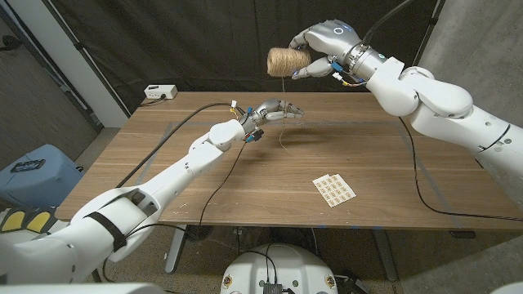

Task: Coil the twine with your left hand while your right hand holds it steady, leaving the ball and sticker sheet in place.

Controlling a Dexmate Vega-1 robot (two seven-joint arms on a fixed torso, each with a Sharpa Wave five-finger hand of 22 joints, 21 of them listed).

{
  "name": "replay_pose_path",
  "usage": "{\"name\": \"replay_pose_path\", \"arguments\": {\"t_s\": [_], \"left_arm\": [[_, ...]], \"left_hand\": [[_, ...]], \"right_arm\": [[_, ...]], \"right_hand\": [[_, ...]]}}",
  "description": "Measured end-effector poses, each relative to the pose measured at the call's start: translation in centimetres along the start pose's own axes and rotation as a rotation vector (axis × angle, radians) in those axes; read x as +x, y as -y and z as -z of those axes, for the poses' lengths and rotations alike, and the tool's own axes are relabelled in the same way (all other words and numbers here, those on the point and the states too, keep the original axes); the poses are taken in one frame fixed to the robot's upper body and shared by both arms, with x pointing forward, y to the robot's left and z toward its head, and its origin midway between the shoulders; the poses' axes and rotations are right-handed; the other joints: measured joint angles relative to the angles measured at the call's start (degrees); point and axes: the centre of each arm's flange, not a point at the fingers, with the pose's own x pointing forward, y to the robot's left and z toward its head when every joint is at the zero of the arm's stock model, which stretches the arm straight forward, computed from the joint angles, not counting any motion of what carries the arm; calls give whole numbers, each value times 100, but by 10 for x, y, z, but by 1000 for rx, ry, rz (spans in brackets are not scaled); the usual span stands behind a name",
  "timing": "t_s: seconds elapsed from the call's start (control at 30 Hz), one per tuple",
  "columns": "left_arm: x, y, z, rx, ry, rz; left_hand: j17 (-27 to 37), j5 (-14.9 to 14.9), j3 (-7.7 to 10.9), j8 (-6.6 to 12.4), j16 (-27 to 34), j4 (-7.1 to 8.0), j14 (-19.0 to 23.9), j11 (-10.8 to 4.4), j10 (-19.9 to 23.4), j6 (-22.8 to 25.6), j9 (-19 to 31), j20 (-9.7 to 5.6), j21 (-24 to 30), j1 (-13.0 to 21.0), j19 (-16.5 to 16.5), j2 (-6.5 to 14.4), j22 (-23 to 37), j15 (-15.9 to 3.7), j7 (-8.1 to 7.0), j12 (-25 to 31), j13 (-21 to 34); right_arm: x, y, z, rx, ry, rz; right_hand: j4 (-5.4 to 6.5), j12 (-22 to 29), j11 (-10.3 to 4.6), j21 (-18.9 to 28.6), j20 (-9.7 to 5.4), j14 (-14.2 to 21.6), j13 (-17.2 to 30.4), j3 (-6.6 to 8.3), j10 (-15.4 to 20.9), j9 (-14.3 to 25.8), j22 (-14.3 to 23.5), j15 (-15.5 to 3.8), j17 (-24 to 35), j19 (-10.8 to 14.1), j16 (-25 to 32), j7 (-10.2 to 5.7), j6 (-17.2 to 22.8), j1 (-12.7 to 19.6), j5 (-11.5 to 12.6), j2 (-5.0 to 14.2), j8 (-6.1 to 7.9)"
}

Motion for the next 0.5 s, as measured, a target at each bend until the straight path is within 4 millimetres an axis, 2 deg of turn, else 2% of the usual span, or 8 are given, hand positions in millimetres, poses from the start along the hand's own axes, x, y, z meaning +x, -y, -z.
{"name": "replay_pose_path", "arguments": {"t_s": [0.07, 0.1, 0.3, 0.33, 0.5], "left_arm": [[-1, 0, 2, -1, -6, -1], [-2, 1, 0, -3, 17, 16], [-7, -3, 3, -3, 18, 23], [-9, -3, 2, -7, 29, 33], [-16, -6, 6, -12, 28, 42]], "left_hand": [[0, 0, 0, 0, 0, 0, 0, 0, 0, 0, 0, 0, 0, 0, 0, 0, 0, 0, 0, 0, 0], [0, 0, 0, 0, 0, 0, 0, 0, 0, 0, 0, 0, 0, 0, 0, 0, 0, 0, 0, 0, 0], [0, 0, 0, 0, -22, 0, 0, 0, 0, 0, 0, 0, 0, 0, 0, 0, 0, 0, 0, 0, 0], [0, 0, 0, 0, -23, 0, 0, 0, 0, 0, 0, 0, 0, 0, 0, 0, 0, 0, 0, 0, 0], [0, 0, 0, 0, -22, 0, 0, 0, 0, 0, 0, 0, 0, 0, 0, 0, 0, 0, 0, 0, 0]], "right_arm": [[0, -1, 2, -4, -9, -8], [10, 3, -7, 13, 1, 12], [18, 2, -9, 8, -15, 4], [27, 1, -15, 21, -12, 11], [39, -4, -18, 27, -22, 5]], "right_hand": [[0, -1, 0, 0, 0, 0, 3, 0, 0, 0, 0, 0, 0, 0, 0, 0, 0, 0, 0, 0, 0], [0, -1, 0, 0, 0, 0, 4, 0, 0, 0, 0, 0, 6, 0, 0, 0, 0, 0, -1, 1, 0], [0, -15, 0, 0, 0, -1, 4, 0, 0, 0, 0, 1, 28, 0, 0, 0, 0, -8, -2, 8, -2], [0, -14, 0, 0, 0, -1, 4, 0, 0, 0, 0, 1, 28, 0, 0, 0, 0, -8, -2, 8, -2], [0, 7, 0, 0, 0, -1, 4, 0, 0, 0, 0, 1, 28, 0, 0, 0, 0, -18, -3, 18, -5]]}}
